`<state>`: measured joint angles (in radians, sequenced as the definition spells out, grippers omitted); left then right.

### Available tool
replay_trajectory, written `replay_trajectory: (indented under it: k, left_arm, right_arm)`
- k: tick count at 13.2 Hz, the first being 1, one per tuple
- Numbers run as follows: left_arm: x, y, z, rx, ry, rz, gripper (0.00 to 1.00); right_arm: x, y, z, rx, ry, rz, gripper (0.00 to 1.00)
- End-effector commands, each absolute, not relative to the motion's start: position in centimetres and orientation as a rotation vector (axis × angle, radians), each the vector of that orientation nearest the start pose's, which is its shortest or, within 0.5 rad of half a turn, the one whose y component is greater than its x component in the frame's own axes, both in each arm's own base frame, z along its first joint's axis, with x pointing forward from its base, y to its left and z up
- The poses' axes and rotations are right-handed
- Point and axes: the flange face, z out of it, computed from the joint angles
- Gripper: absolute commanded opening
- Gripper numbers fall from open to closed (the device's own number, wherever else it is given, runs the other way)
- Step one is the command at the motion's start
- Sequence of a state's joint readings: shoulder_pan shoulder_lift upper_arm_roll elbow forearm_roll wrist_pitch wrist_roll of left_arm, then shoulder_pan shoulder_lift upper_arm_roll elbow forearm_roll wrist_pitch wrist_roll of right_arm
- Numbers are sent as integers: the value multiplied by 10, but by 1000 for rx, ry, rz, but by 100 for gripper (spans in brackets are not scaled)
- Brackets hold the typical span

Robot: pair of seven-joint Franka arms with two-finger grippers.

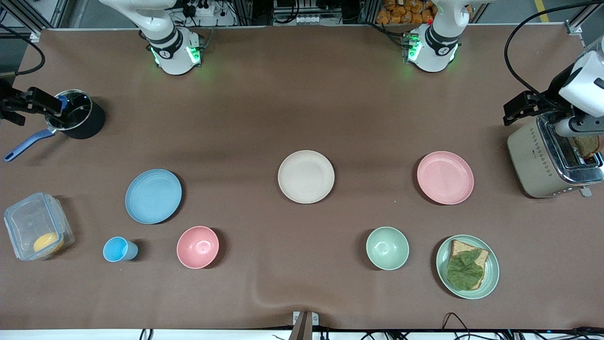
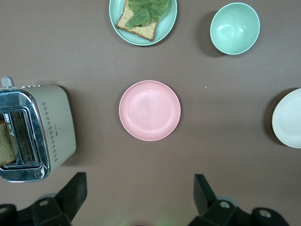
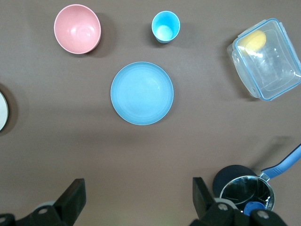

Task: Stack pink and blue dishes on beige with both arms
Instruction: 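Reach the left gripper to the pink plate while the right gripper reaches the blue plate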

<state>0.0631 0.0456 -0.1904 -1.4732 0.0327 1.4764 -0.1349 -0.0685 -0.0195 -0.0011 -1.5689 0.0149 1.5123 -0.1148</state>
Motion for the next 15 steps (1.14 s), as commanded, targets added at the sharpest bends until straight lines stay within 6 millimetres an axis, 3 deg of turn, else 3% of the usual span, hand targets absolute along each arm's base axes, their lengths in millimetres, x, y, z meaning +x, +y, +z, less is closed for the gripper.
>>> replay_trajectory:
  k: [1,3,4,6,9,12,15]
  left_arm:
    - [553,-60,646,-3122,4,60,100]
    - [556,-53,640,-3102,-6,73,100]
    - [559,-51,624,-3096,-5,124,100]
    - [572,-18,560,-3092,-89,243,100]
    - [570,-12,454,-3097,-95,227,100]
    - [554,7,368,-3114,-137,115,100]
    - [547,26,316,-3125,-184,96,100]
  right_arm:
    - [535,-34,637,-3135,-92,55,100]
    - [535,-34,637,-3135,-92,55,100]
    - [535,-33,637,-3135,-94,55,100]
    - [535,-32,635,-3134,-96,57,100]
    - [541,-31,623,-3133,-99,72,100]
    - [551,-35,570,-3134,-94,89,100]
    - [577,-41,498,-3122,-77,207,100]
